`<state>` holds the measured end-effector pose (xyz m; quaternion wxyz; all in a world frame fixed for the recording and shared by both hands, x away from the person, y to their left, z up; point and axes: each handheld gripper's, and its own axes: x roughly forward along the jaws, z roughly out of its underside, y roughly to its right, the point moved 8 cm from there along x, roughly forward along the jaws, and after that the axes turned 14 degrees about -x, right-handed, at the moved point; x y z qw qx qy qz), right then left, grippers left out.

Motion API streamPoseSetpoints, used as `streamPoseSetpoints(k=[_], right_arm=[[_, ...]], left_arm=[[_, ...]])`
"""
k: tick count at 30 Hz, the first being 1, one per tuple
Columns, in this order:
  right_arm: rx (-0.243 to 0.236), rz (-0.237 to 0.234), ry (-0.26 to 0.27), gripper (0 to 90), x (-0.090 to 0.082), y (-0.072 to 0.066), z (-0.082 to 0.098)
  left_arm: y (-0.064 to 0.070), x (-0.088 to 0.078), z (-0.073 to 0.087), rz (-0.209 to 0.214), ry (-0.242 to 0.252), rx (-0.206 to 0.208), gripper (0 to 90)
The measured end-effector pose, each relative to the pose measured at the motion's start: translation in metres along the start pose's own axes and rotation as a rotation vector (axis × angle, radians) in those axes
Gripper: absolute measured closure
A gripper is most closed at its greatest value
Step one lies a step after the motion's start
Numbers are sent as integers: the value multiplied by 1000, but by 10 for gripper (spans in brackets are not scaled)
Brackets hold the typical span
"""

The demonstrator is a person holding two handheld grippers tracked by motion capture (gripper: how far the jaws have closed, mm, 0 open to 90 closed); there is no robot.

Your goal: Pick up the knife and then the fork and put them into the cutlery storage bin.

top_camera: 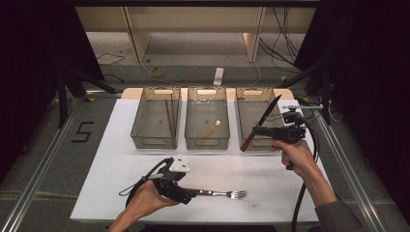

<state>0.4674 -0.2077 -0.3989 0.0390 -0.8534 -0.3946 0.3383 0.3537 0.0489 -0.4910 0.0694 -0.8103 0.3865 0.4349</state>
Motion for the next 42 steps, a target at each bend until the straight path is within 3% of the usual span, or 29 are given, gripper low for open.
streamPoseSetpoints(k=[11,22,32,42], right_arm=[[18,106,-41,813,6,35,-27],[60,177,-124,811,30,65,-30],[119,190,-194,811,52,81,-18],[149,185,-238,808,66,85,-7]], left_arm=[[-4,0,3,-13,-4,0,203],[-5,0,3,-14,-1,-4,194],[-2,3,6,-8,-25,13,180],[-2,6,10,-9,-53,15,180]])
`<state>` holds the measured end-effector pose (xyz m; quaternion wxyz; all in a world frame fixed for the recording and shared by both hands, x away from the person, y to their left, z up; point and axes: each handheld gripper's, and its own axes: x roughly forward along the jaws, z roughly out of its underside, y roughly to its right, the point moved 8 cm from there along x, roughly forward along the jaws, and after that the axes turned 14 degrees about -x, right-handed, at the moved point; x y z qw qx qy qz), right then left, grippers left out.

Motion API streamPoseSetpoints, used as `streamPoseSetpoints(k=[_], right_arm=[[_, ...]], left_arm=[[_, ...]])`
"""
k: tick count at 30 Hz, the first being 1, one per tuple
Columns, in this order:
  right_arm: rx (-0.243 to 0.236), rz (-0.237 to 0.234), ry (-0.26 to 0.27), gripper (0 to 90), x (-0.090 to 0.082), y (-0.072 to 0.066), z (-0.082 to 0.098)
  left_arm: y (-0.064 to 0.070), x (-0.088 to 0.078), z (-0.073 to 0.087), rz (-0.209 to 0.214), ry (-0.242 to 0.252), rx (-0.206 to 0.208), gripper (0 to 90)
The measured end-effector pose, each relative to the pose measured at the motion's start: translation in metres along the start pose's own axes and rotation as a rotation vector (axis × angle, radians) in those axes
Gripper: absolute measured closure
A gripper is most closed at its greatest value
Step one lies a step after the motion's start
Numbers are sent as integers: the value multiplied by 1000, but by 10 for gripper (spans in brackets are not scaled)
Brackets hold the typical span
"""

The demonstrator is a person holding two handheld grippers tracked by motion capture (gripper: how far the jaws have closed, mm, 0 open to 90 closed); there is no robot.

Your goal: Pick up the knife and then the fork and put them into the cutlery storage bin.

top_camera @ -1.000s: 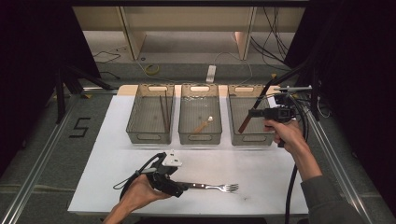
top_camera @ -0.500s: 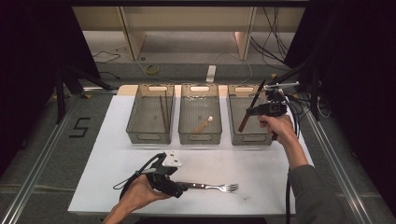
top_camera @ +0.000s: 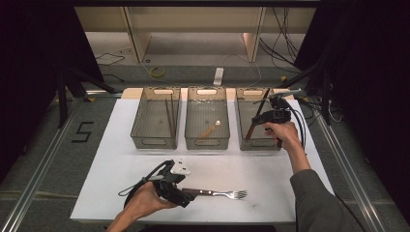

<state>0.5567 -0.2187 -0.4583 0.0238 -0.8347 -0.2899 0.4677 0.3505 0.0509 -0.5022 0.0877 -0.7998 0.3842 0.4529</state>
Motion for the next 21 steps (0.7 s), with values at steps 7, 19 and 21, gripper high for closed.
streamPoseSetpoints(k=[7,19,21], right_arm=[[1,14,-16,802,6,1,2],[-32,96,-35,454,-1,5,1],[-49,92,-14,447,-7,3,0]], left_arm=[[0,0,0,-5,-3,8,180],[0,1,0,-6,-2,3,181],[0,1,0,-7,-5,6,180]])
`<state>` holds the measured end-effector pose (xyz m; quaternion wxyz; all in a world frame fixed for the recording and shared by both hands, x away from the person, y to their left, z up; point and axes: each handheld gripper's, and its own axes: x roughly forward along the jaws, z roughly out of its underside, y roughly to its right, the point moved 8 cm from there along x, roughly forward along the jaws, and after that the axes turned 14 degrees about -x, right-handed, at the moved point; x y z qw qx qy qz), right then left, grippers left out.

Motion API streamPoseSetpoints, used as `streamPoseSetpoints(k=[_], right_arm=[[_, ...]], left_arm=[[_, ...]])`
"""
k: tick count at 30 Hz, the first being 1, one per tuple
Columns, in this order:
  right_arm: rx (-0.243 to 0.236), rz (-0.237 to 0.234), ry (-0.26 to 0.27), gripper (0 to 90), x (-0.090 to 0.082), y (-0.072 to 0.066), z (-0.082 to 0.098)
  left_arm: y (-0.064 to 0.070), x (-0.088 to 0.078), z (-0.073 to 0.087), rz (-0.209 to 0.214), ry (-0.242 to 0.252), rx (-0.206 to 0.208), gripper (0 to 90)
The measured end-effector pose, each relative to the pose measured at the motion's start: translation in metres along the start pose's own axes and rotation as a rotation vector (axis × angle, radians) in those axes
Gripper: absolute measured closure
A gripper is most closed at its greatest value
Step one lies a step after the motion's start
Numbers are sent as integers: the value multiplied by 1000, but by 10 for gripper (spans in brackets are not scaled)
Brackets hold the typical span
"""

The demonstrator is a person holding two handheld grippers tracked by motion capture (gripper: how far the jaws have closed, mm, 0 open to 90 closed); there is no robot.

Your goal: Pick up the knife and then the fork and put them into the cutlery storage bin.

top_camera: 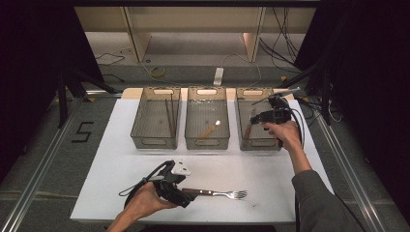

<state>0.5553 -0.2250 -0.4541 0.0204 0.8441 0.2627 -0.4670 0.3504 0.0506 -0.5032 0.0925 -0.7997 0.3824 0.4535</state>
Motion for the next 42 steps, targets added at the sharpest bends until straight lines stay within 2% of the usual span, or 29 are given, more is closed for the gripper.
streamPoseSetpoints(k=[3,5,7,10,14,21,26,29,32,37,42], right_arm=[[-41,-3,29,407,-8,-4,0],[-68,-22,49,363,-14,-9,0],[-116,-17,58,348,-20,-16,2],[-174,-52,97,331,-31,-33,5],[-240,-100,136,308,-44,-55,16],[-337,-141,172,285,-57,-87,43],[-362,-174,177,282,-58,-99,64],[-375,-210,163,280,-55,-104,77],[-389,-210,155,280,-53,-104,88],[-398,-231,170,277,-53,-110,102],[-422,-242,164,275,-51,-117,117]], left_arm=[[-1,0,0,2,-4,-2,180],[-1,1,1,2,-18,0,181],[-3,2,3,-2,-37,5,180],[-3,3,3,-17,-46,18,180],[-3,3,2,-14,-53,14,180],[-5,2,0,-14,-70,16,181],[-5,3,-1,-10,-108,30,186],[-4,3,-3,-6,-125,43,194],[-7,1,-7,4,-131,35,197],[-7,3,-10,12,-155,52,207],[-3,10,-10,14,-213,76,217]])
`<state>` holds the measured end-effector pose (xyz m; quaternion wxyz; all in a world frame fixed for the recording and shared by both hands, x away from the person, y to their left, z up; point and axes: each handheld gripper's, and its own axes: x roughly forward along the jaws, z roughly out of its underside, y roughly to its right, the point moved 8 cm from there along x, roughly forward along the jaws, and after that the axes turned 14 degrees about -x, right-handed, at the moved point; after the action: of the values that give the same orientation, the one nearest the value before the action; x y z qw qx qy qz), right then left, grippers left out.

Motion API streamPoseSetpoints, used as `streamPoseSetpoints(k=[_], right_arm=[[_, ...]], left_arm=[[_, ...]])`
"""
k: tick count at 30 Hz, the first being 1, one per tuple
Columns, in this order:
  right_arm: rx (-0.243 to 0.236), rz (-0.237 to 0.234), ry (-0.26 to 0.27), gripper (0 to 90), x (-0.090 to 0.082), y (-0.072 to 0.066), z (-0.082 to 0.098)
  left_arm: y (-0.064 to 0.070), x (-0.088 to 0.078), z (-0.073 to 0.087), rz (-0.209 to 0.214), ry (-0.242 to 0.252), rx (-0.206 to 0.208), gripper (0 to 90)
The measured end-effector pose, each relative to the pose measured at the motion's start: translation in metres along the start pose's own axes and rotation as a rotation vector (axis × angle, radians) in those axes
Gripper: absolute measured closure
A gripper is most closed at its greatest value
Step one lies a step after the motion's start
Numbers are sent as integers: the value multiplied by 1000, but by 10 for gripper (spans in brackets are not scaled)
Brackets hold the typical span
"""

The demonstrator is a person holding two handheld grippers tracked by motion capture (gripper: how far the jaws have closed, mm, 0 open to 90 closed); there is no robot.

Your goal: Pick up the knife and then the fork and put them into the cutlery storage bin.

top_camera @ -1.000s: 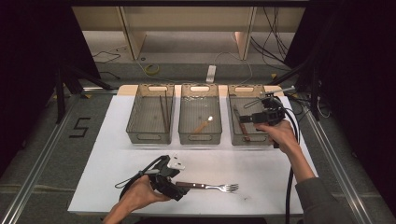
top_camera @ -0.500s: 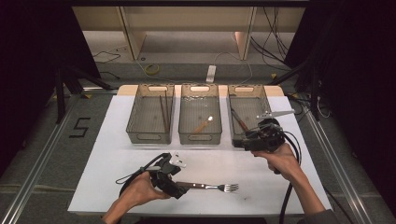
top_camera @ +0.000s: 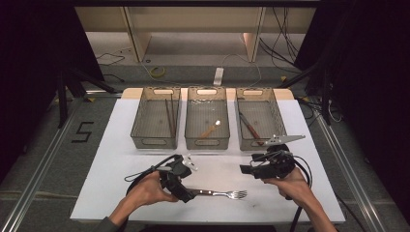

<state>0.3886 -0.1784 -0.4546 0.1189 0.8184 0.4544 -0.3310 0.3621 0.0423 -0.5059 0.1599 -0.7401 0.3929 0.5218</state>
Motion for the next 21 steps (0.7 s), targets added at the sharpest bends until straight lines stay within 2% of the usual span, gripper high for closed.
streamPoseSetpoints(k=[5,8,21], right_arm=[[-22,-11,0,274,1,-10,5],[-36,-18,-7,269,1,-15,8],[-65,-38,-34,265,7,-28,19]], left_arm=[[-2,6,0,-10,-44,23,242],[-3,7,1,-2,-62,22,259],[-2,13,3,-9,-96,56,316]])
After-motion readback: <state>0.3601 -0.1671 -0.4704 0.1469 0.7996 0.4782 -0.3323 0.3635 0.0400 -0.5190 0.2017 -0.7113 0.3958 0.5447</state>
